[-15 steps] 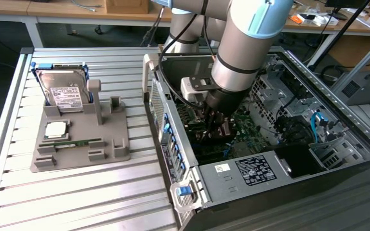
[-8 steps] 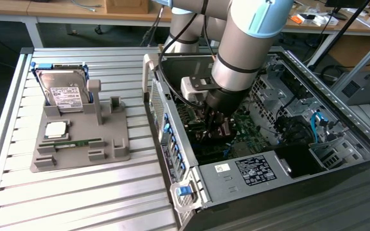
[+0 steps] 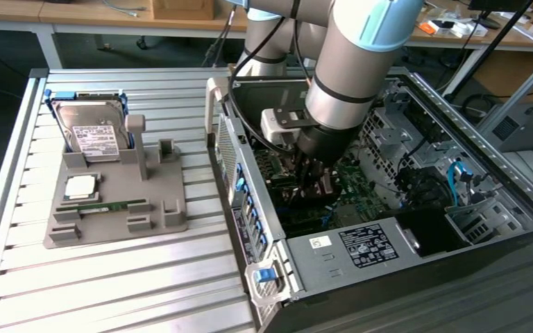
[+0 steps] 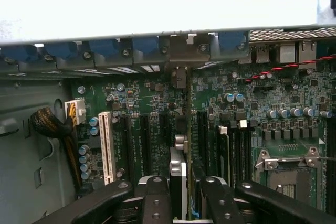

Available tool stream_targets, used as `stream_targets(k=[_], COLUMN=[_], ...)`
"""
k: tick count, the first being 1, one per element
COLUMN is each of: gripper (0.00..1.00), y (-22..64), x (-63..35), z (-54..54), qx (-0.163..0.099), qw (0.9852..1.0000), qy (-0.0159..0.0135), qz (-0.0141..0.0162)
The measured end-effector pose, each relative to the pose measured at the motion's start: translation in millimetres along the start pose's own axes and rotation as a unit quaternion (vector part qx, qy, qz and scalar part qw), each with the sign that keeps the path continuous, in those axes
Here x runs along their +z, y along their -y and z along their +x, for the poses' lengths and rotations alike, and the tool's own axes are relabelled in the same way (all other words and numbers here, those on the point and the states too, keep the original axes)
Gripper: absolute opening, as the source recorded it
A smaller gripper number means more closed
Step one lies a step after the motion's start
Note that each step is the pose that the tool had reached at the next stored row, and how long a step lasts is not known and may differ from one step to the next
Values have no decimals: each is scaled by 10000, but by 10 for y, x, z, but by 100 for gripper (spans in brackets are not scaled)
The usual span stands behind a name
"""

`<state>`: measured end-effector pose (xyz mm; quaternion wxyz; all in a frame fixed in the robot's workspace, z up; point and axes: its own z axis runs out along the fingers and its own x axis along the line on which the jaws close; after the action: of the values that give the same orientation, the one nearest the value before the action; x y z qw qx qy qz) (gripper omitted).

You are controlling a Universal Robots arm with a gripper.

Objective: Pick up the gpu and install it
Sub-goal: 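Insert the gpu into the slot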

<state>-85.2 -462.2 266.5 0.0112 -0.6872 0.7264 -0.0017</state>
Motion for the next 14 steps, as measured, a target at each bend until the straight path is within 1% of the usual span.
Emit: stream_targets(k=[4,14], gripper=[27,27], y=[0,0], x=[0,0], z=[-1,0], qx=[1,1], qw=[10000,10000], qy=[34,35], qz=[-2,-2])
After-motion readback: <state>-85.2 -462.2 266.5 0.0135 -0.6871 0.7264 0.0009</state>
